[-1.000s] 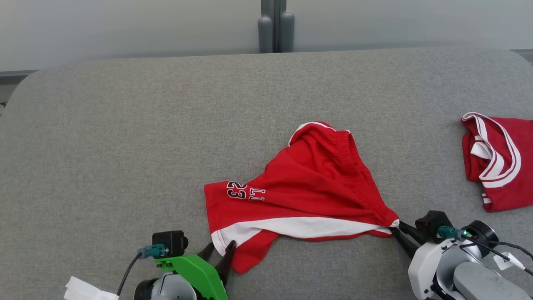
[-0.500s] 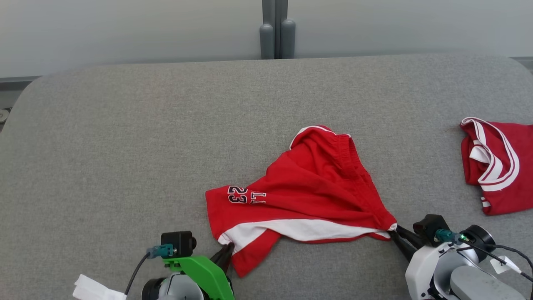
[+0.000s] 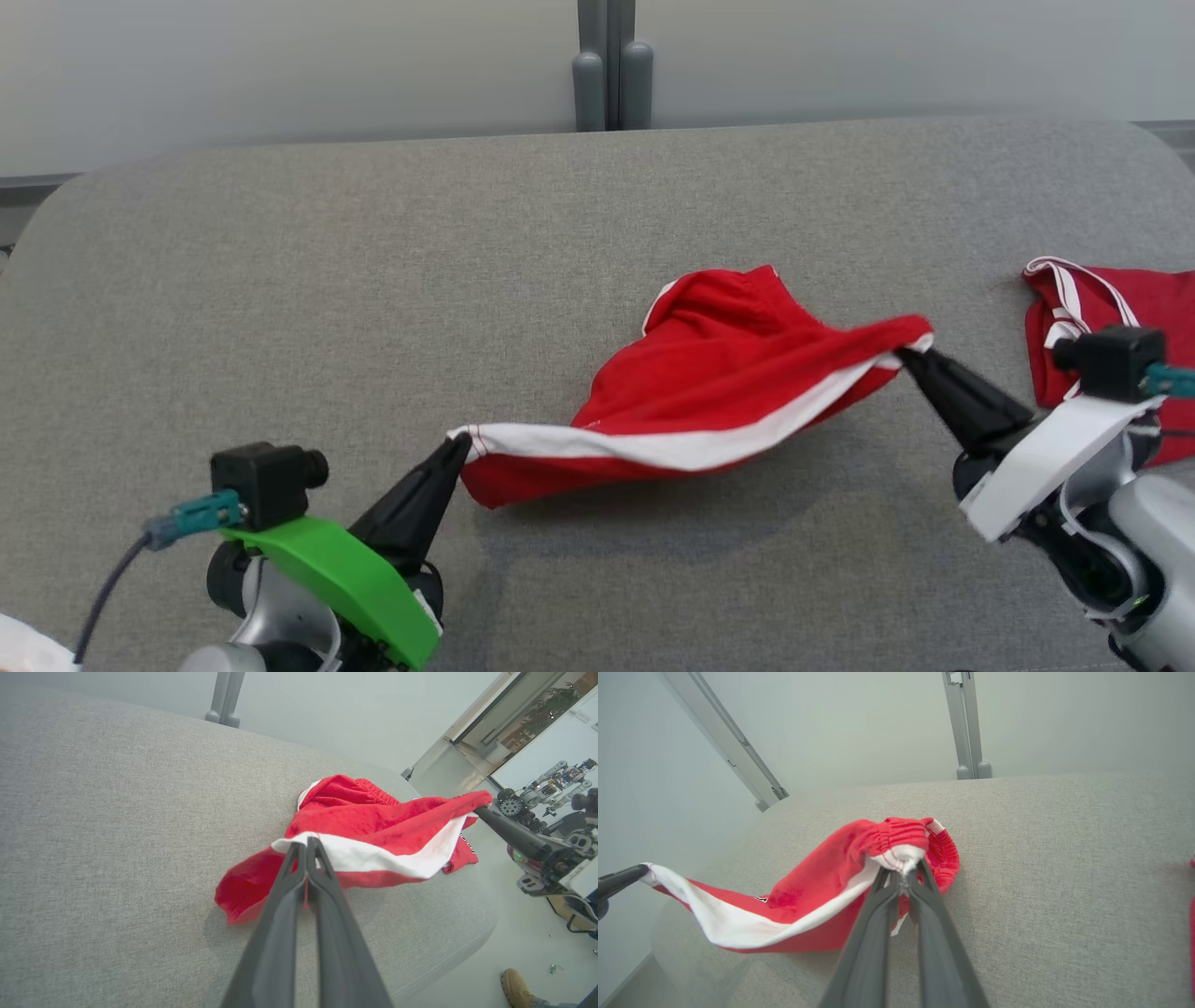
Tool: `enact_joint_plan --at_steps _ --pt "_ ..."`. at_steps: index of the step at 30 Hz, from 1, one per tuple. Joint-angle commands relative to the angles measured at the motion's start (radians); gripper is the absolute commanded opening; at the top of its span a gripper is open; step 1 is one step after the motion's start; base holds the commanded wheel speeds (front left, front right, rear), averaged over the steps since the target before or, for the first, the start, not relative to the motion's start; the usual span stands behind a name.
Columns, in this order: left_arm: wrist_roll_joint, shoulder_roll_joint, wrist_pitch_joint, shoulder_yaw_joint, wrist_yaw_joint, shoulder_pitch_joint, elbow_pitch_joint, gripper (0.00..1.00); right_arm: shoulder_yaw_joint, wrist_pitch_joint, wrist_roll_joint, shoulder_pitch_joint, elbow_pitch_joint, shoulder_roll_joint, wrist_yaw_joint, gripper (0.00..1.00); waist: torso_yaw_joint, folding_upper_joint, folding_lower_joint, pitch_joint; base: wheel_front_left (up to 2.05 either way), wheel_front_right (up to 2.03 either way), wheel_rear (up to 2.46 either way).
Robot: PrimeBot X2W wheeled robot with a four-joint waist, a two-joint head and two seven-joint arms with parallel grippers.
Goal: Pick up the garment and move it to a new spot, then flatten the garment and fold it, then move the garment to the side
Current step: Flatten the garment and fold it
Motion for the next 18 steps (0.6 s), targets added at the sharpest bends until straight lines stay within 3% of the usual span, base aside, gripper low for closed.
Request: enact_joint_plan --at_steps 1,5,9,13,18 --pt "-0.02 0.018 0.023 0.015 0.013 0.005 -0.064 0.0 -0.042 0.013 0.037 0.01 -0.057 -0.024 -0.001 0.0 -0.003 -0.0001 0.0 0.009 0.0 0.0 0.0" --pt "-0.087 0.05 0.1 0.065 0.032 -0.062 -0.223 0.0 -0.163 0.059 0.146 0.007 -0.22 -0.069 -0.001 0.0 0.001 -0.0001 0.0 0.051 0.0 0.0 0.0" --pt "-0.127 0.085 0.182 0.11 0.04 -0.23 -0.268 0.0 -0.267 0.139 0.227 -0.071 -0.313 -0.074 -0.001 0.0 0.009 -0.0001 0.0 0.142 0.0 0.0 0.0" --pt "-0.128 0.12 0.277 0.124 0.03 -0.509 -0.167 0.0 -0.333 0.269 0.19 -0.281 -0.223 -0.016 -0.001 0.0 0.007 -0.0001 0.0 0.27 0.0 0.0 0.0" --pt "-0.026 0.118 0.287 0.11 0.026 -0.914 0.117 0.0 -0.393 0.382 -0.009 -0.702 0.061 0.179 -0.001 0.0 0.001 -0.0001 0.0 0.445 0.0 0.0 0.0"
